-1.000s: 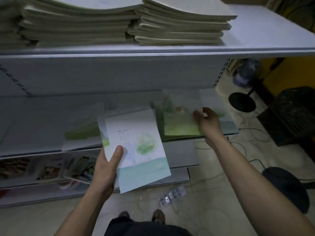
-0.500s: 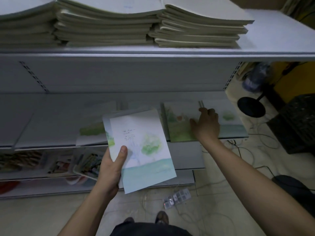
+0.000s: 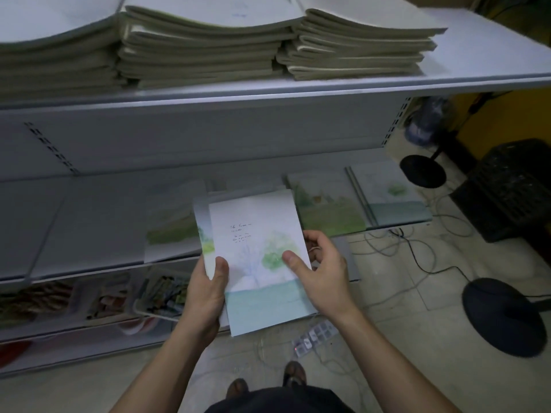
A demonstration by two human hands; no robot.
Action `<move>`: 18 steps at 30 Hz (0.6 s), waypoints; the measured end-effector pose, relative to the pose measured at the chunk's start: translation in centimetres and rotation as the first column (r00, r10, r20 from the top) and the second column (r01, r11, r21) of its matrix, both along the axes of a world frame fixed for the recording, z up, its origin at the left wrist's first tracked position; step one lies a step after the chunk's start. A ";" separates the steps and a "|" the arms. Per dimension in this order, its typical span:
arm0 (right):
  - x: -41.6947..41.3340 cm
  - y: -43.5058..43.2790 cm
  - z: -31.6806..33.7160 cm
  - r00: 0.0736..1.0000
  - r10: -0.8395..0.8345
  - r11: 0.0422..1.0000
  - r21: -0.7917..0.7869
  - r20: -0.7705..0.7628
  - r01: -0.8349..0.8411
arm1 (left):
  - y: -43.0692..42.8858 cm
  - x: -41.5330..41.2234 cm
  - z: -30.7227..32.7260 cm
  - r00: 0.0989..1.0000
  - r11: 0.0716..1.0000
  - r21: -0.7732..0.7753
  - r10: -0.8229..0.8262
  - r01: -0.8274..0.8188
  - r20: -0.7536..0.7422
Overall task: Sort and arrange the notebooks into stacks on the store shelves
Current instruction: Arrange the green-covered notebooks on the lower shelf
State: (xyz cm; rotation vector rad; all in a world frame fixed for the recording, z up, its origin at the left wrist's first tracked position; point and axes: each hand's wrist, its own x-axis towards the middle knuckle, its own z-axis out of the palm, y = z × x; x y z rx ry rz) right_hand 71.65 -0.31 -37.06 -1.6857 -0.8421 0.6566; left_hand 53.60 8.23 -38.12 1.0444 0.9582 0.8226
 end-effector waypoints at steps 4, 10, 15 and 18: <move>0.3 -0.9 -0.2 0.999 -0.038 0.999 0.008 -0.027 0.038 | 0.0 0.4 0.2 0.999 0.998 0.013 -0.054 0.054 0.004; 5.2 -3.3 0.3 0.988 -0.139 0.988 -0.066 0.062 0.143 | -1.2 5.2 -0.7 0.992 0.991 -0.039 -0.125 0.124 -0.011; 13.7 -5.1 1.7 0.991 -0.117 0.988 -0.092 0.061 0.123 | -3.2 11.6 -0.8 0.986 0.984 -0.057 -0.168 0.169 0.011; 19.9 -5.5 2.5 0.985 -0.174 0.979 -0.106 0.011 0.174 | -4.0 15.1 -1.0 0.991 0.987 -0.087 -0.132 0.132 0.010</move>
